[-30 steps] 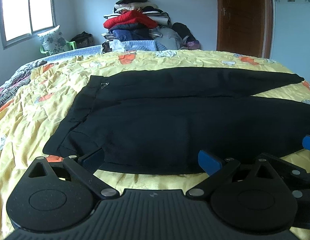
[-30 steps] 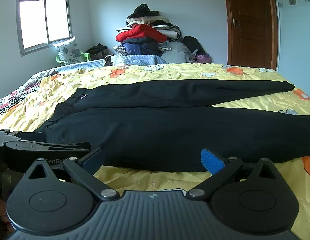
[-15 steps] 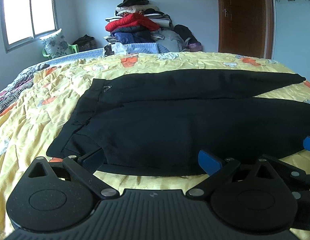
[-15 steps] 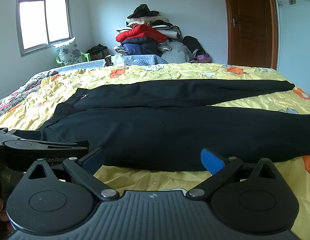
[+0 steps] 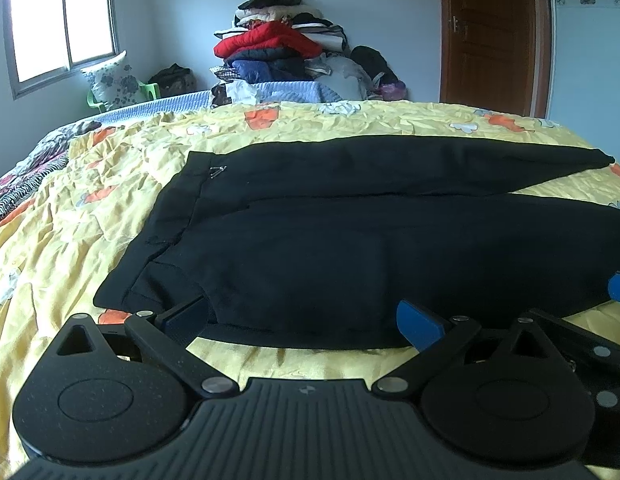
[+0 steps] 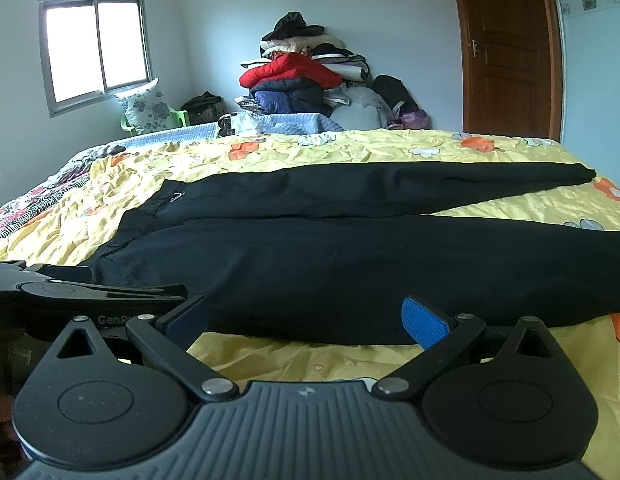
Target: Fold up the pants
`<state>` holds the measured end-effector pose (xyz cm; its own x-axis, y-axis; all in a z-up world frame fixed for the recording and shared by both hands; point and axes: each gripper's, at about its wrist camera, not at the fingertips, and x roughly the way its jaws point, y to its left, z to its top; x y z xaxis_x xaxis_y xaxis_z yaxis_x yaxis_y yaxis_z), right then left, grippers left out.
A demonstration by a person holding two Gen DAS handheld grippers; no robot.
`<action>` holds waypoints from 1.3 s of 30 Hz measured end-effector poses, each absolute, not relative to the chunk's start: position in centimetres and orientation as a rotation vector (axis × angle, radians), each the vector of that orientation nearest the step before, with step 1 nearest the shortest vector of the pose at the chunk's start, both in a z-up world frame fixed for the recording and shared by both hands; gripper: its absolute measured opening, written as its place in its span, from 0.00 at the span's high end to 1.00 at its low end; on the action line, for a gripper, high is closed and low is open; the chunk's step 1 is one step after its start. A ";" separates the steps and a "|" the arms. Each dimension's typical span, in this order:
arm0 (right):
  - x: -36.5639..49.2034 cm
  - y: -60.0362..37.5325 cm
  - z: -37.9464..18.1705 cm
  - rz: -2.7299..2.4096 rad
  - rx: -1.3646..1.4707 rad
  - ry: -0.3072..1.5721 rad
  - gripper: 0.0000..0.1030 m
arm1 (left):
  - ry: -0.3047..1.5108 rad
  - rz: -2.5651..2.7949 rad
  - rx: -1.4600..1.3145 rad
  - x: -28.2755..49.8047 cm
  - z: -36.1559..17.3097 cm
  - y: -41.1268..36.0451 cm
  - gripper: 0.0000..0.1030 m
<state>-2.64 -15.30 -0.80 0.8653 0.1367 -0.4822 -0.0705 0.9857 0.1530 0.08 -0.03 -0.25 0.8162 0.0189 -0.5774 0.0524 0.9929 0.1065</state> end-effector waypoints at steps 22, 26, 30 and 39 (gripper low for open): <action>-2.3 -15.8 0.2 0.161 0.087 0.484 0.00 | 0.663 0.000 0.082 1.0 -0.8 1.2 0.01; -1.7 -15.4 0.4 0.189 0.023 0.471 0.00 | 0.676 0.012 0.078 1.5 -0.9 1.6 0.01; -0.2 -15.5 1.2 0.272 -0.023 0.451 0.00 | 0.672 -0.005 0.075 1.9 -0.8 2.2 0.01; 9.7 -15.9 3.7 0.486 -0.150 0.514 0.00 | 0.623 0.026 0.052 4.9 1.0 4.5 0.02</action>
<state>9.71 -15.93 3.67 0.7601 0.4081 -0.5056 -0.4820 0.8760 -0.0176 4.92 4.53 0.96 0.8116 0.0400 -0.5828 -0.0087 0.9984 0.0565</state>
